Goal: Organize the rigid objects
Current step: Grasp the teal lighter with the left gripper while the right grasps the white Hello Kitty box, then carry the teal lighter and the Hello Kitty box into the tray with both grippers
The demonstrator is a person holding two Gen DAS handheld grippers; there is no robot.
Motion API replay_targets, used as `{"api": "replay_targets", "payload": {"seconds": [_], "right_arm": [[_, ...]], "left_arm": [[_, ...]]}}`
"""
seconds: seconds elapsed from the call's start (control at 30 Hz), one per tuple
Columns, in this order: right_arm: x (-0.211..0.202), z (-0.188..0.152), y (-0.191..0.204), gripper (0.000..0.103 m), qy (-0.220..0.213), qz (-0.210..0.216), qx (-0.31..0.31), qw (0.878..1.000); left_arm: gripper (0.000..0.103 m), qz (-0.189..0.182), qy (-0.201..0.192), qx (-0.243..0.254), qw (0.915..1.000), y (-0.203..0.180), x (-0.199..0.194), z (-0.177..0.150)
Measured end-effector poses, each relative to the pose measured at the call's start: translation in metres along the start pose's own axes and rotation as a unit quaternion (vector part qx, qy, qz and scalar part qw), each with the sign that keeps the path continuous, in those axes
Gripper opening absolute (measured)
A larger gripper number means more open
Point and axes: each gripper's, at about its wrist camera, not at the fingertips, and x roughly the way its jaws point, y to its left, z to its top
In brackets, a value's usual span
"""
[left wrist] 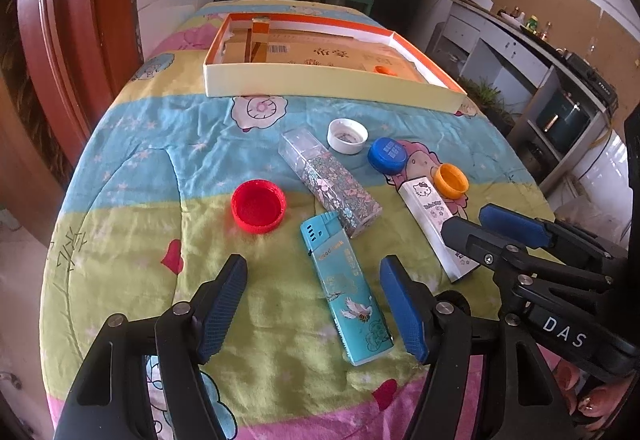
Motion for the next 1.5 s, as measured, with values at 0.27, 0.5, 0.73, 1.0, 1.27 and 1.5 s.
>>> {"api": "replay_targets", "payload": {"seconds": [0.27, 0.5, 0.73, 1.0, 1.27, 1.5], "right_arm": [[0.007, -0.002, 0.003, 0.046, 0.01, 0.008, 0.003, 1.0], [0.013, -0.002, 0.005, 0.046, 0.019, 0.009, 0.003, 1.0], [0.017, -0.002, 0.012, 0.038, 0.019, 0.001, -0.011, 1.0], [0.016, -0.002, 0.017, 0.026, 0.017, -0.005, -0.026, 0.999], [0.011, -0.002, 0.013, 0.026, 0.011, 0.006, -0.019, 1.0], [0.001, 0.0, 0.01, 0.026, -0.003, 0.014, -0.014, 1.0]], "left_arm": [[0.036, -0.009, -0.005, 0.018, 0.9998, -0.003, -0.001, -0.002], [0.027, -0.014, -0.007, 0.027, 0.9995, -0.005, -0.001, -0.003], [0.027, -0.019, -0.007, 0.024, 0.9995, -0.003, 0.0, -0.003], [0.027, -0.022, -0.009, 0.022, 0.9995, -0.002, -0.001, -0.004], [0.025, -0.026, -0.019, 0.021, 0.9993, -0.002, -0.008, -0.002], [0.023, -0.024, -0.039, 0.023, 0.9987, -0.002, -0.02, 0.004]]}}
